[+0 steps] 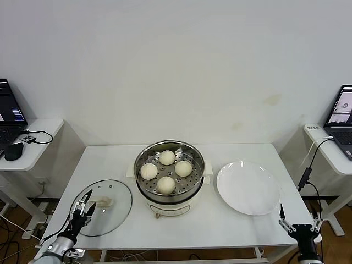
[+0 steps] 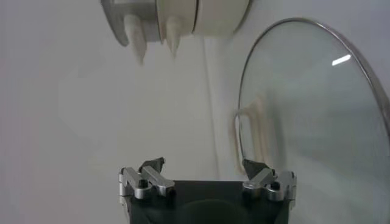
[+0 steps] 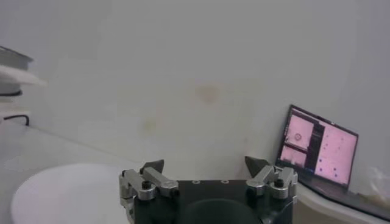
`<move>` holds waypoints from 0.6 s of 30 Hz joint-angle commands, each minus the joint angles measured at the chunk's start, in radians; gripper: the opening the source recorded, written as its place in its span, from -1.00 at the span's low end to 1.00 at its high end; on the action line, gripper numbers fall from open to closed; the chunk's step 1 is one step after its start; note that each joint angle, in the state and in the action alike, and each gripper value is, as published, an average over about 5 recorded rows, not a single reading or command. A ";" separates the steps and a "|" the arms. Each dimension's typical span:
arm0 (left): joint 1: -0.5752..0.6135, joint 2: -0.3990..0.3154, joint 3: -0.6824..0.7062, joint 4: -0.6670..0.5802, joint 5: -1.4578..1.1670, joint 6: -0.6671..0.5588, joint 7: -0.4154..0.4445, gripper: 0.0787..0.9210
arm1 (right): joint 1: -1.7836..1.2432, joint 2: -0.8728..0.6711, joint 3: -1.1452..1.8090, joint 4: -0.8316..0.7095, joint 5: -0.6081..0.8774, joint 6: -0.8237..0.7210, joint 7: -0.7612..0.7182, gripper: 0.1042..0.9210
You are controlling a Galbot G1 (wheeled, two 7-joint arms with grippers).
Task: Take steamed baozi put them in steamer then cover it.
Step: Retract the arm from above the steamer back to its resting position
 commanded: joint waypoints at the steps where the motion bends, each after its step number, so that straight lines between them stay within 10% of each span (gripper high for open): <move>1: -0.097 0.008 0.044 0.064 0.015 -0.001 0.003 0.77 | -0.017 0.015 0.009 0.003 -0.011 0.009 0.001 0.76; 18: -0.147 -0.001 0.065 0.122 -0.005 0.005 0.004 0.77 | -0.047 0.031 -0.006 0.010 -0.040 0.036 0.001 0.76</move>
